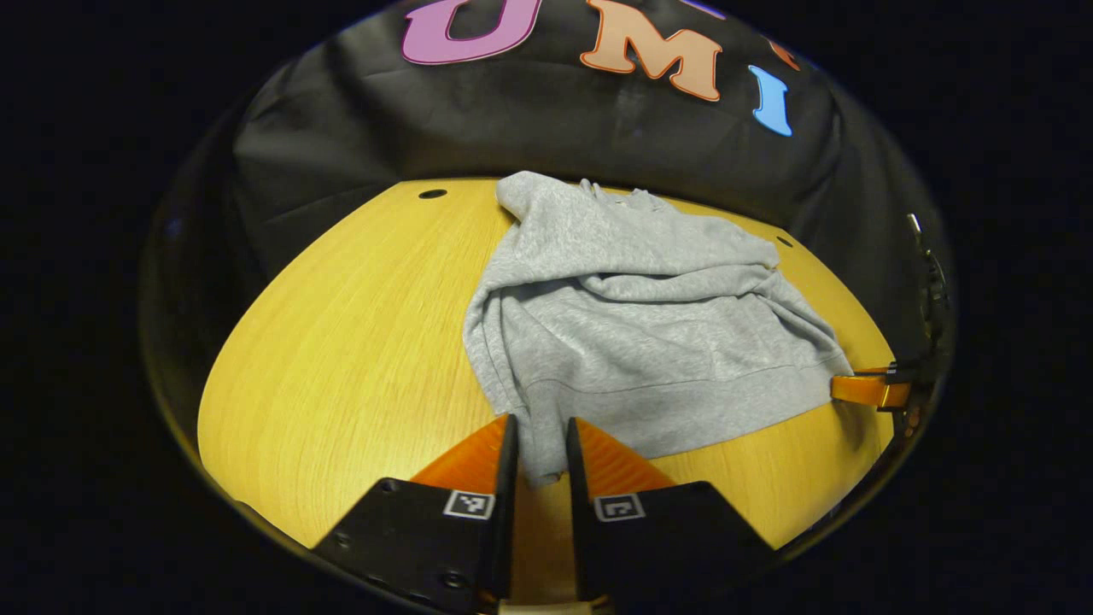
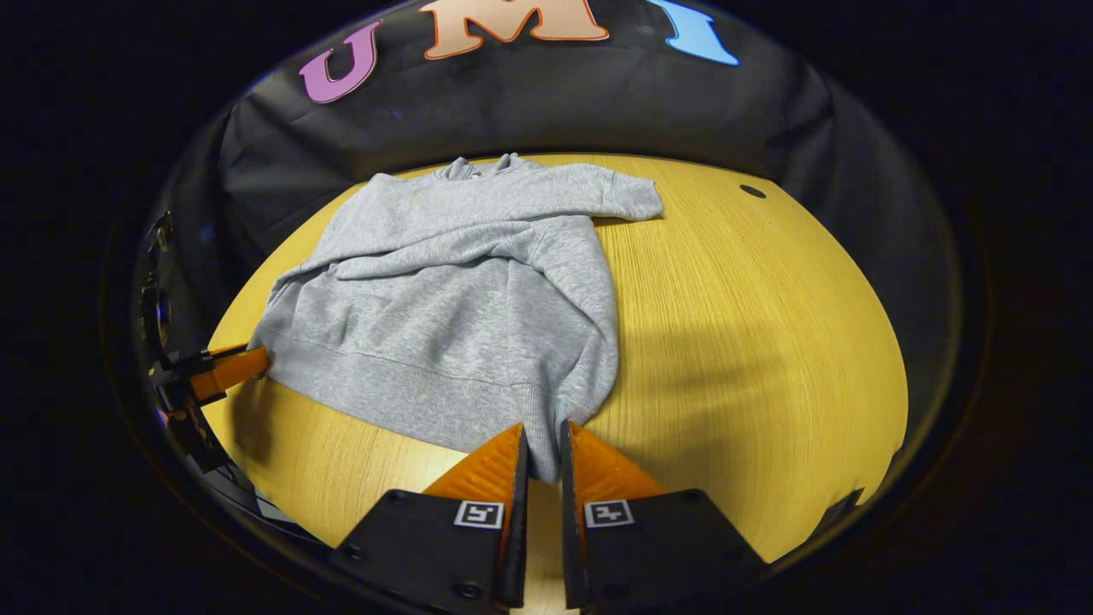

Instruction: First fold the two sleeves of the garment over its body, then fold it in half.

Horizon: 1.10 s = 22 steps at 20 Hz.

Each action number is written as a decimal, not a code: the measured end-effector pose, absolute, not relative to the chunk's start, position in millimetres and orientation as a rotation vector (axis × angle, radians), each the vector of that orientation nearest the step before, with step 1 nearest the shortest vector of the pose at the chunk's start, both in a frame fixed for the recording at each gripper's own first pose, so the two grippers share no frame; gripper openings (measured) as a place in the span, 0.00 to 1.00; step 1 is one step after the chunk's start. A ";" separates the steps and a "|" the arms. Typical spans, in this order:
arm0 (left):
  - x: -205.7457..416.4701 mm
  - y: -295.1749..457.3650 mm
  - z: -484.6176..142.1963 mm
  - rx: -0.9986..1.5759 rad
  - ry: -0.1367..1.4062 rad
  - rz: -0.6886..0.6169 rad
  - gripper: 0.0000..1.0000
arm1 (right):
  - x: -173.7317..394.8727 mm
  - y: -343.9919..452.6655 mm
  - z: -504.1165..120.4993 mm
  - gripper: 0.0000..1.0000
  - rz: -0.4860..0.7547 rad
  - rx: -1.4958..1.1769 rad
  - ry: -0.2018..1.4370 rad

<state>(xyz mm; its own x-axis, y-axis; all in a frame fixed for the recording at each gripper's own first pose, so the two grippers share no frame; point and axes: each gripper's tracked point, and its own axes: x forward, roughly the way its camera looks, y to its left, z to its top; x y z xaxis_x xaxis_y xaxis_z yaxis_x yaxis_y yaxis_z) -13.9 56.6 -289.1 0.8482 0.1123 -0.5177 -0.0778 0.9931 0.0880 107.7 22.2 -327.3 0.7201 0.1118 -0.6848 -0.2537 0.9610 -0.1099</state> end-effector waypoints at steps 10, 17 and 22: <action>-10.1 48.4 -273.6 -0.019 0.552 0.131 0.00 | 109.7 32.1 -308.6 0.07 0.207 -0.140 0.716; 16.9 34.8 -215.7 -0.096 0.430 0.101 0.00 | 142.2 56.9 -253.1 0.06 0.274 -0.027 0.612; 62.5 26.8 -170.3 -0.132 0.351 0.078 0.00 | 185.0 64.0 -222.3 0.06 0.281 0.023 0.554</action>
